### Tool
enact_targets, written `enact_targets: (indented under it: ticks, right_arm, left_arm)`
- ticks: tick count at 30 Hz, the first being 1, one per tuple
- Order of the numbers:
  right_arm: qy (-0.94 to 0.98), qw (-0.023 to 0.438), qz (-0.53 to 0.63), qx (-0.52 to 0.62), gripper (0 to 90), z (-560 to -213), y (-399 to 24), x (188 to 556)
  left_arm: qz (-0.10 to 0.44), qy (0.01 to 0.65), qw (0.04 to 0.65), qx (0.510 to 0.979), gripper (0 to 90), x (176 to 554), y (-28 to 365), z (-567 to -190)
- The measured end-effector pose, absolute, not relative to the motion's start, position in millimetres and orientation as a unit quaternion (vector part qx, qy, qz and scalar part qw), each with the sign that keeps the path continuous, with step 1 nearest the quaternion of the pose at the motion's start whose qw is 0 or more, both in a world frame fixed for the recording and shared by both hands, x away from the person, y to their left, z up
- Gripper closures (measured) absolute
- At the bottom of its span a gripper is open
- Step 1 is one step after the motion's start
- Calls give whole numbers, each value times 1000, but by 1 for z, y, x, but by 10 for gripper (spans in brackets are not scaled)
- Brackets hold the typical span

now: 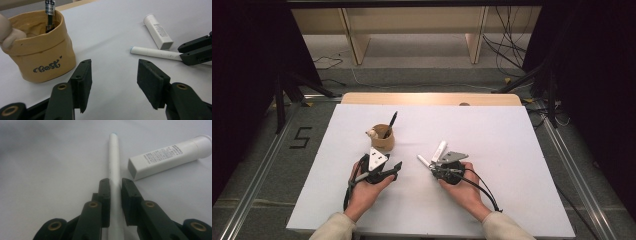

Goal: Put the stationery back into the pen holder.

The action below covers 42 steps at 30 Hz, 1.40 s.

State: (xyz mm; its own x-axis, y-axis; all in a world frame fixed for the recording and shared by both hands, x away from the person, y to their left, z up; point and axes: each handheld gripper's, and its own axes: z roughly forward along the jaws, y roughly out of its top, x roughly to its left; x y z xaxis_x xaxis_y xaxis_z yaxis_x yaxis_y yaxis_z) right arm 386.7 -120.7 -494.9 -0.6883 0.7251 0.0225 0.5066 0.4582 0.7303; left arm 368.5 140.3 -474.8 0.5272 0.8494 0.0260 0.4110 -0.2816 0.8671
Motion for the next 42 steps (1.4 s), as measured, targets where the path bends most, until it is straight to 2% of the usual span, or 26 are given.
enact_targets:
  ticks: [30, 42]
  right_arm:
    - [823, 155, 426, 342, 789, -477, -121, 370]
    - [822, 155, 441, 325, 789, -474, -116, 364]
  left_arm:
    - [234, 409, 441, 763, 426, 366, 129, -479]
    - [180, 434, 483, 739, 372, 369, 120, -478]
